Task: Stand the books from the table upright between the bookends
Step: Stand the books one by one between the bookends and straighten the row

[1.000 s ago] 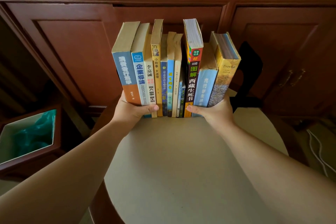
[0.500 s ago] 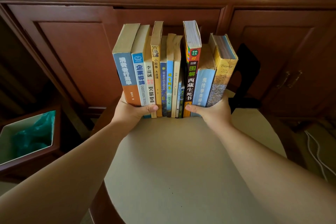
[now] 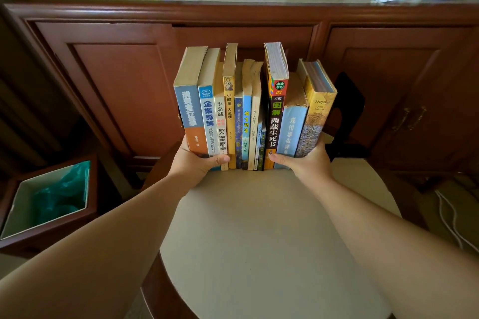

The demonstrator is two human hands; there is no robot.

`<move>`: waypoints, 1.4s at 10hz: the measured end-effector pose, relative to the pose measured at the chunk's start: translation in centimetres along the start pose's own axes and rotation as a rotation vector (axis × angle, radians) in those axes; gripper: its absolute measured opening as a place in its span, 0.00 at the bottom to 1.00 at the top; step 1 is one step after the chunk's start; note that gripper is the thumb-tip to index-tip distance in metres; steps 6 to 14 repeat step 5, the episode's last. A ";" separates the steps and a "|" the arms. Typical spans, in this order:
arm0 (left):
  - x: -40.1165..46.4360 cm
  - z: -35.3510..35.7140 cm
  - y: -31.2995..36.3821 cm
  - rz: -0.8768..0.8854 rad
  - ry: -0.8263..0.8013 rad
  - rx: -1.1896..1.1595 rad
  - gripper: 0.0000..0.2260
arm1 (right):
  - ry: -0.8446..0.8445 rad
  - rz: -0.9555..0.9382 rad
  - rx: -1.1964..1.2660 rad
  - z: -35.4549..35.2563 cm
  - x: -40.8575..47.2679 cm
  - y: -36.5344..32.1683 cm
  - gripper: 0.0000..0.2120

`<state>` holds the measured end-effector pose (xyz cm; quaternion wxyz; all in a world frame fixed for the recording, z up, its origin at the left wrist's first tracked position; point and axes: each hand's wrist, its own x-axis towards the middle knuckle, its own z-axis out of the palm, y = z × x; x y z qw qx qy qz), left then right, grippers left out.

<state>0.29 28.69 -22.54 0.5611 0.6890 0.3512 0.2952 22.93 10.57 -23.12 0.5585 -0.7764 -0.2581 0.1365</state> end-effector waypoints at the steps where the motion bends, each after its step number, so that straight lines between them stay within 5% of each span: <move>1: -0.4 -0.1 0.3 -0.037 0.043 0.094 0.38 | -0.046 0.019 -0.031 -0.5 -0.1 0.1 0.52; 3: -3.9 -0.2 -0.3 -0.053 0.087 0.471 0.34 | -0.148 0.109 -0.258 -2.4 -2.2 -0.6 0.51; 4: -6.1 -0.4 -0.8 -0.015 0.058 0.703 0.38 | -0.215 0.104 -0.418 -3.3 -4.0 -0.5 0.60; 5: -8.6 -0.3 -1.0 -0.068 0.001 0.829 0.40 | -0.277 0.033 -0.540 -4.3 -6.3 -0.4 0.59; 14: -8.6 -0.3 -1.0 -0.068 0.001 0.829 0.40 | -0.277 0.033 -0.540 -4.3 -6.3 -0.4 0.59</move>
